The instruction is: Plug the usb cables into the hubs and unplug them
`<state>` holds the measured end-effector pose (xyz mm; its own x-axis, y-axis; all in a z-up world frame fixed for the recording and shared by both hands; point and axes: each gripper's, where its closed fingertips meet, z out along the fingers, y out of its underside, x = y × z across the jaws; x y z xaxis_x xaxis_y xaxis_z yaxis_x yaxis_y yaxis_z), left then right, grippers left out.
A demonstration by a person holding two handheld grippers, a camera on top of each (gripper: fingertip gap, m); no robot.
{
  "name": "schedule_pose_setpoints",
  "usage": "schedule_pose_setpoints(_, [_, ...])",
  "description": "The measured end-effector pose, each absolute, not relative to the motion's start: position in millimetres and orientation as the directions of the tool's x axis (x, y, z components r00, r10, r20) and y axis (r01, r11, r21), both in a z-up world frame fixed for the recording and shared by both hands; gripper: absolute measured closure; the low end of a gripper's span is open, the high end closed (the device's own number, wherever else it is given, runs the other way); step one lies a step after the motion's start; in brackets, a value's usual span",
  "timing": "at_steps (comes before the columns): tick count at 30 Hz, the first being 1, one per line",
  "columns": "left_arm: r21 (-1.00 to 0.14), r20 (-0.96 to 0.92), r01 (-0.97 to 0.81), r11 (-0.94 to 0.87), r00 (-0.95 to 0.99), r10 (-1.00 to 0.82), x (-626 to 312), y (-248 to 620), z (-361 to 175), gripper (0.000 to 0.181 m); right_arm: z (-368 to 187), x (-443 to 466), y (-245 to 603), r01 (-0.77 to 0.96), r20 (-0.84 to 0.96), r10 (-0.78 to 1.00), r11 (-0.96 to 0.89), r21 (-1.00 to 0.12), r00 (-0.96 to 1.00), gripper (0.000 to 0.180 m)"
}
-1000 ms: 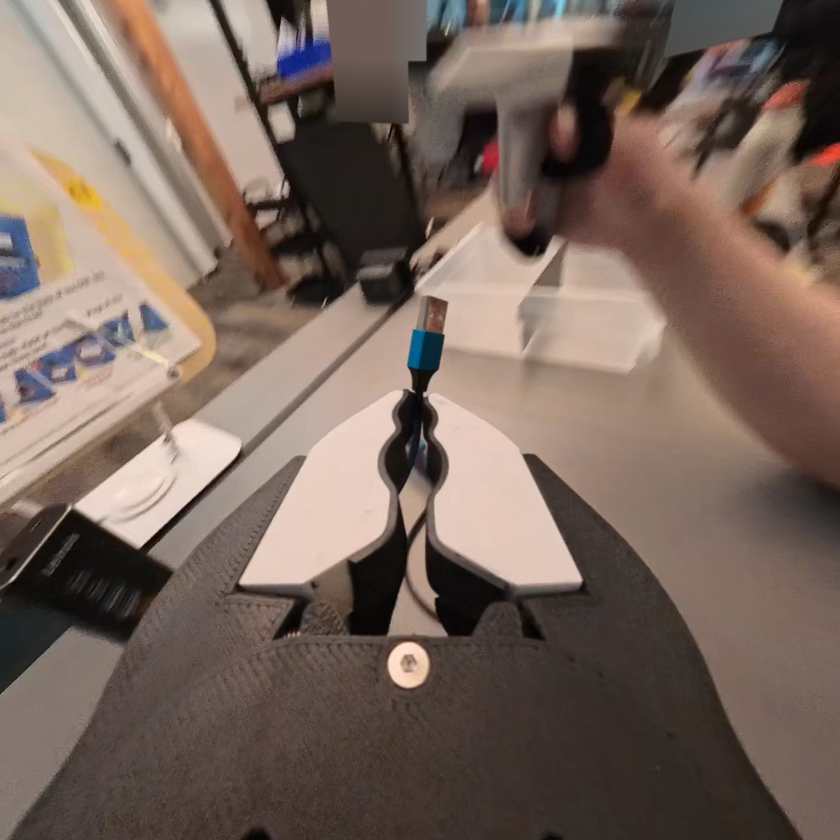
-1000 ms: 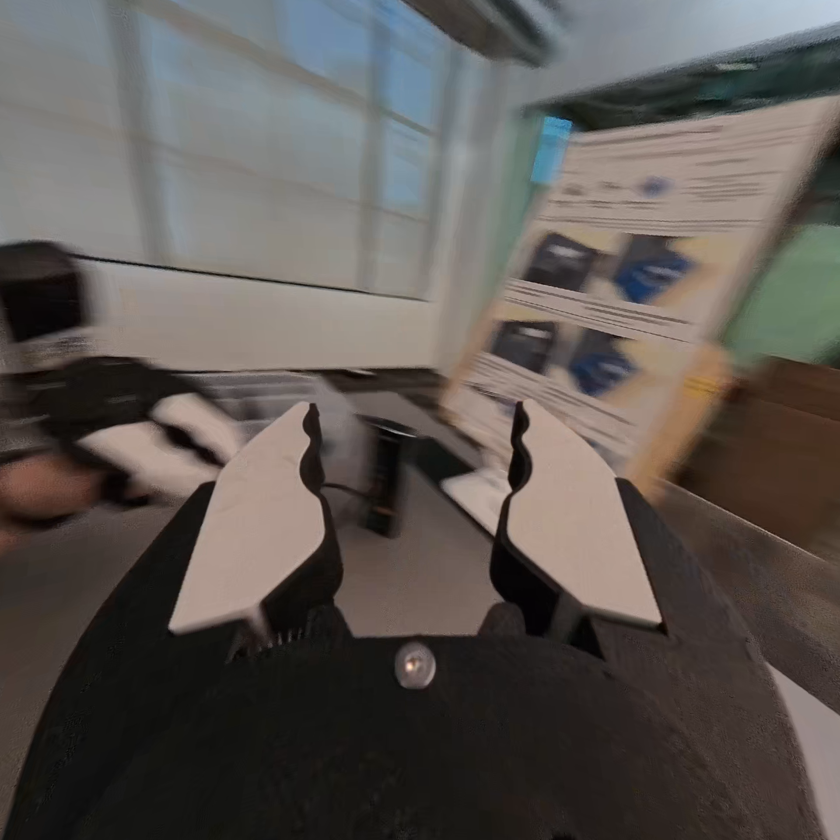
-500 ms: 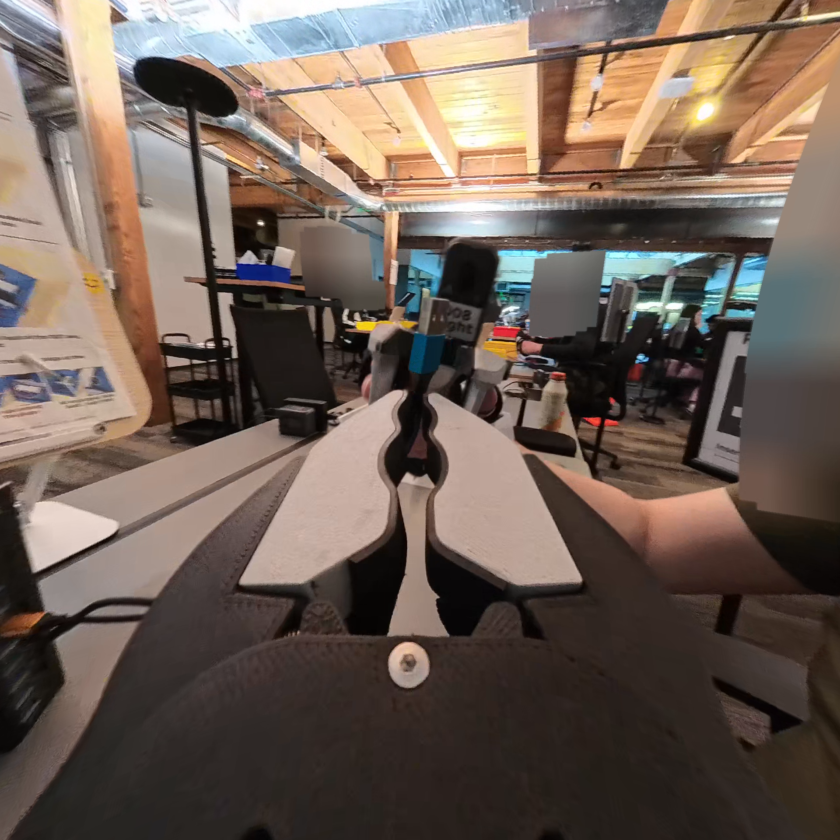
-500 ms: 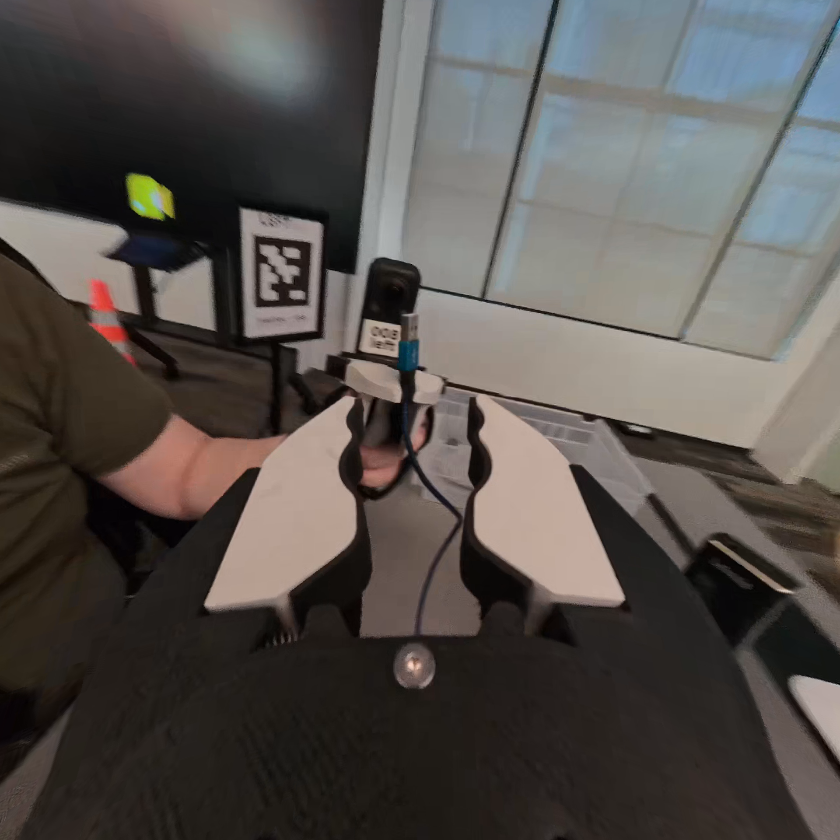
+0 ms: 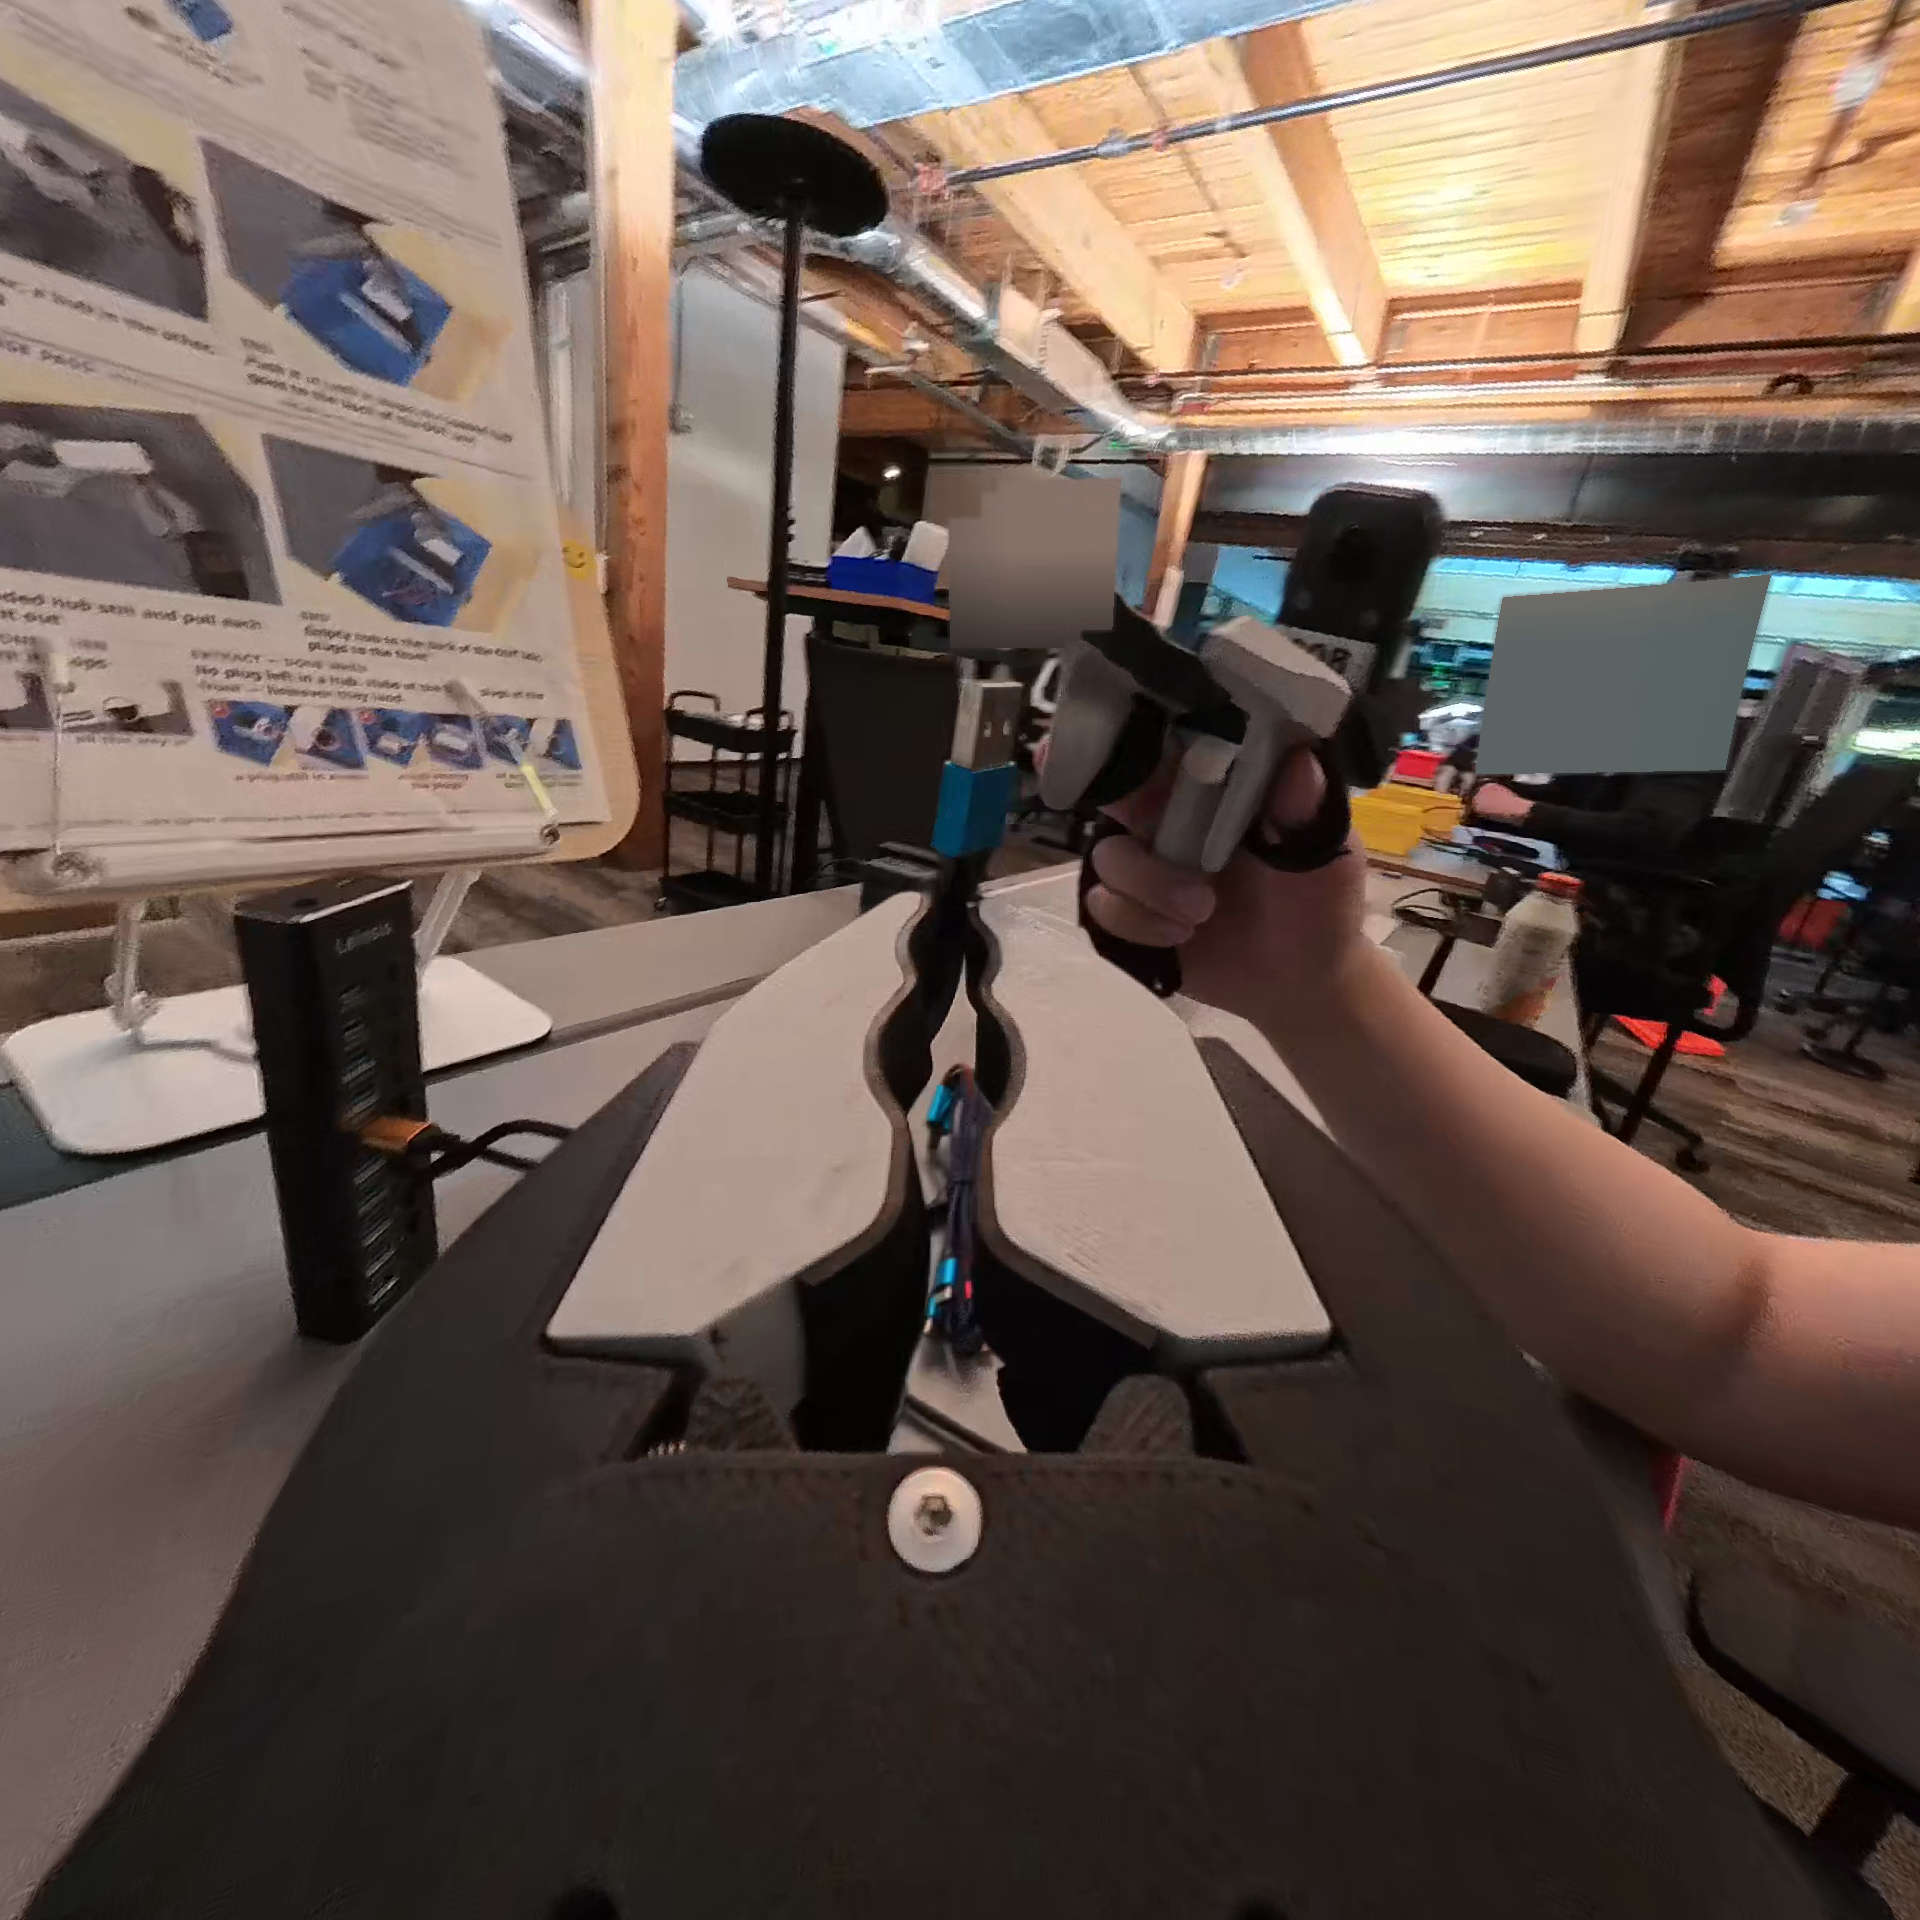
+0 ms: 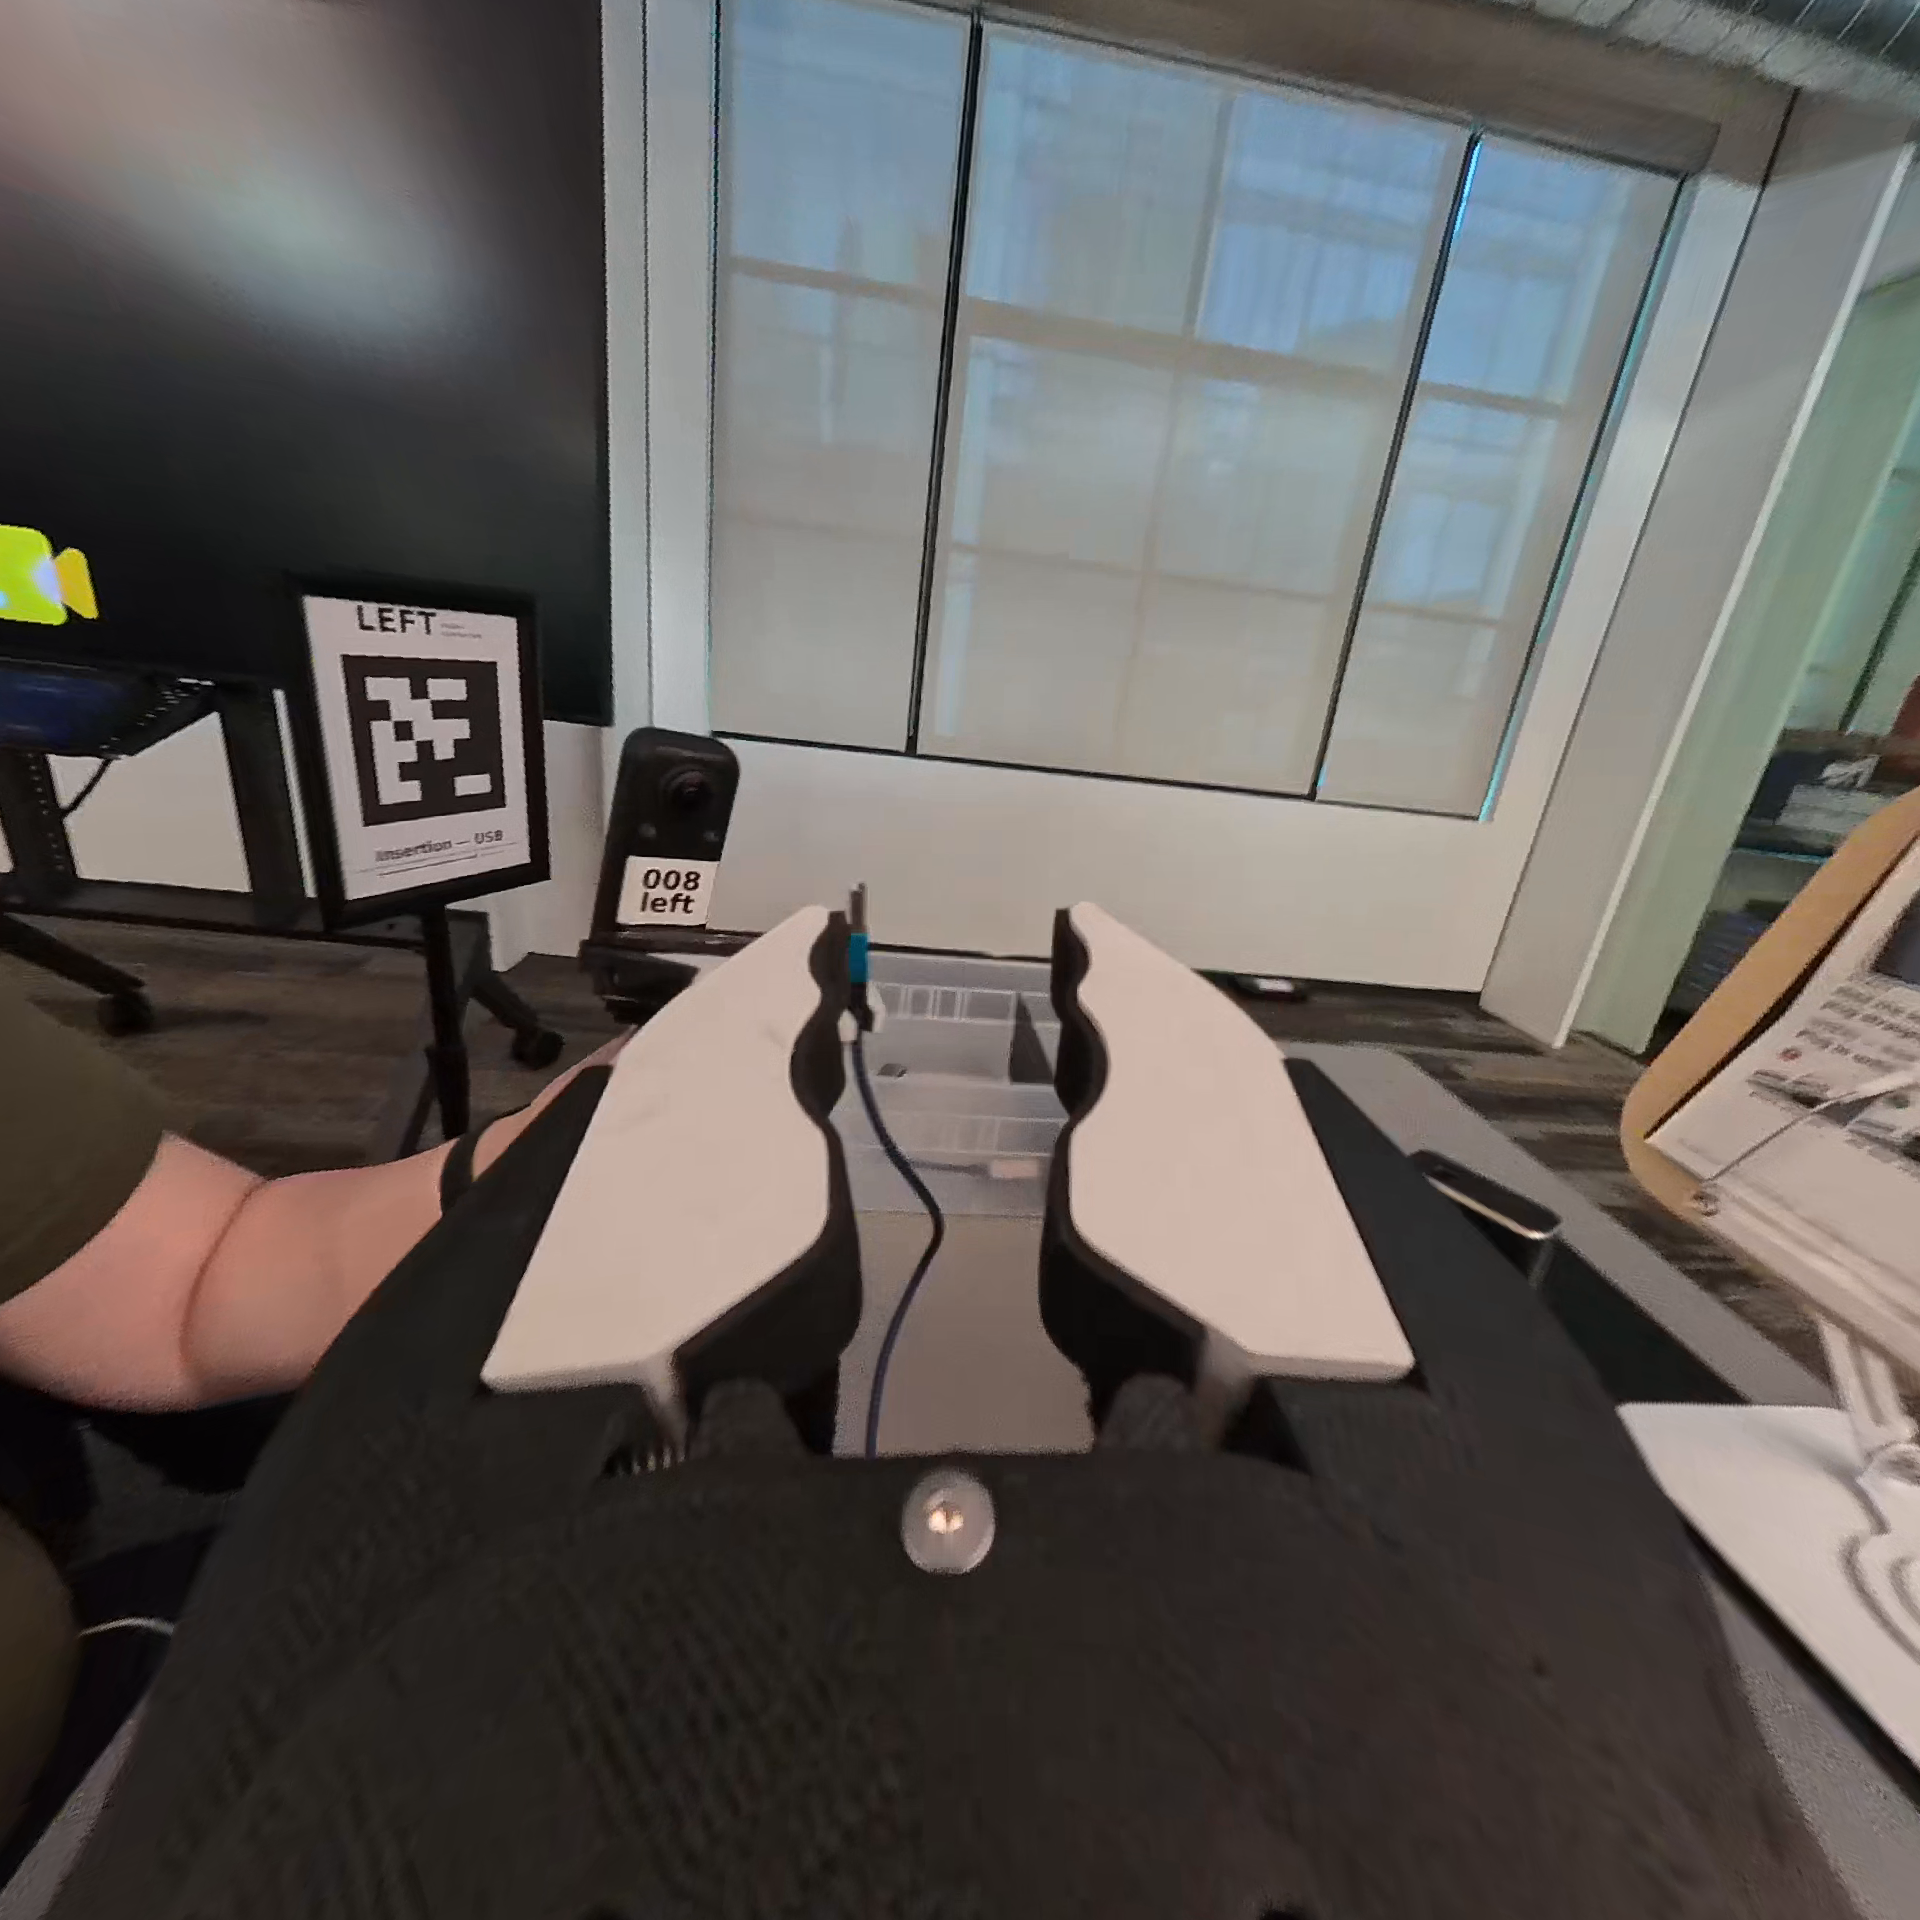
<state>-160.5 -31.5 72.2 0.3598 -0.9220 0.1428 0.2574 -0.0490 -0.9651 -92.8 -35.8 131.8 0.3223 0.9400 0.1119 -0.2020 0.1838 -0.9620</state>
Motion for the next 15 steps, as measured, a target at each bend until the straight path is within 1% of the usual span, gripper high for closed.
schedule_pose_setpoints(5, [-0.973, 0.123, 0.227, -0.038, 0.372, -0.92, -154, -33, 64, 0.179, 99, -129, -30, -0.165, 0.032, 0.97, 0.074, -0.984, 0.242, 0.142])
schedule_pose_setpoints(7, [-0.979, 0.096, 0.205, -0.016, 0.388, -0.916, -152, -34, 61, 0.179, 90, -145, -37, -0.158, 0.016, 0.983, 0.046, -0.986, 0.181, 0.142])
schedule_pose_setpoints(13, [-0.981, -0.059, 0.145, 0.125, 0.391, -0.919, -145, -49, 63, 0.18, 76, -166, -46, -0.147, -0.015, 0.993, 0.002, -0.989, 0.113, 0.142])
schedule_pose_setpoints(15, [-0.979, -0.081, 0.144, 0.146, 0.38, -0.921, -143, -53, 63, 0.18, 76, -169, -52, -0.153, 0.006, 0.996, 0.019, -0.988, 0.084, 0.152])
